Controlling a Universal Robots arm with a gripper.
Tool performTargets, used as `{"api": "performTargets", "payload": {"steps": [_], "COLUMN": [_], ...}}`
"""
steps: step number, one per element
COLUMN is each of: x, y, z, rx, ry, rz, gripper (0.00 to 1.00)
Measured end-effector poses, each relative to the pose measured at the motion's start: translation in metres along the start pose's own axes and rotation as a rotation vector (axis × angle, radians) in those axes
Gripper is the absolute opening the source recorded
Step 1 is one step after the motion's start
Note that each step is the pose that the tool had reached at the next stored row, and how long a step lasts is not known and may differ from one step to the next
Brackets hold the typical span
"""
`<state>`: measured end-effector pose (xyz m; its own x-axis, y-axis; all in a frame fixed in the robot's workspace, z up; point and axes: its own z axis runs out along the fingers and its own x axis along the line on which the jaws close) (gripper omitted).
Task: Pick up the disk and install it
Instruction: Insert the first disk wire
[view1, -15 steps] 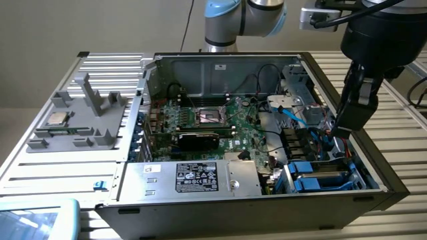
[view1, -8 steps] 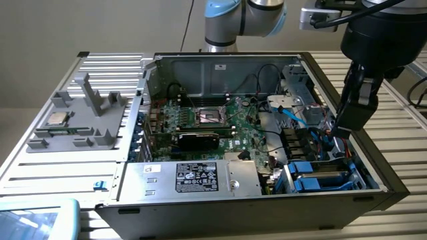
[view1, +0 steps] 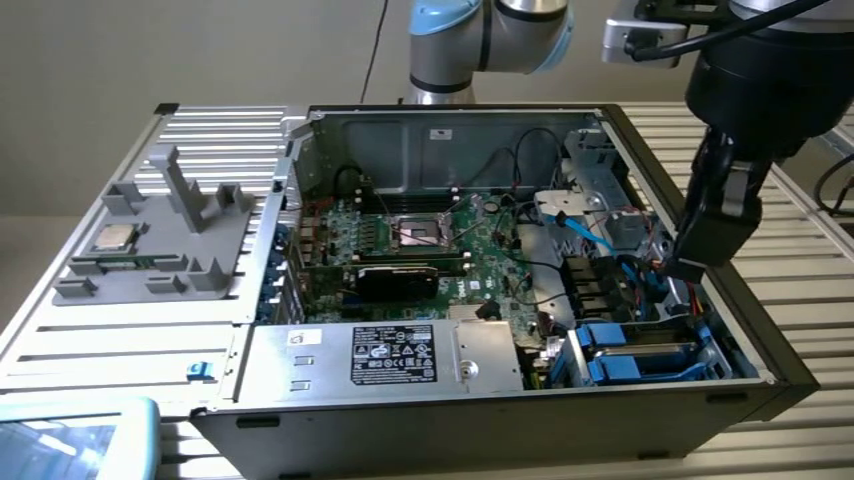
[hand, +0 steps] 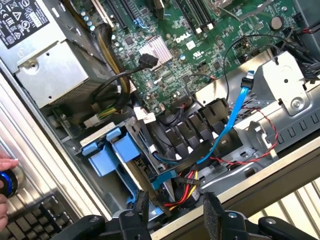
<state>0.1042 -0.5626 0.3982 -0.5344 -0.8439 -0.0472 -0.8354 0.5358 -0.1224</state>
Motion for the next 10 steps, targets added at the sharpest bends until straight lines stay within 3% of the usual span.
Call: {"api": "performTargets", "payload": {"steps": [3, 9, 10], "x": [0.009, 0.022, 0.022], "y": [-0.006, -0.0144, -0.0145], "z": [0.0003, 0.0007, 0.0006], "rx": [-0.01, -0.0442, -0.0487], "ry": [-0.0154, -0.0658, -0.0718], "rz": [0.002, 0.01, 0.007], "gripper": [0.56, 0.56, 0.56]}}
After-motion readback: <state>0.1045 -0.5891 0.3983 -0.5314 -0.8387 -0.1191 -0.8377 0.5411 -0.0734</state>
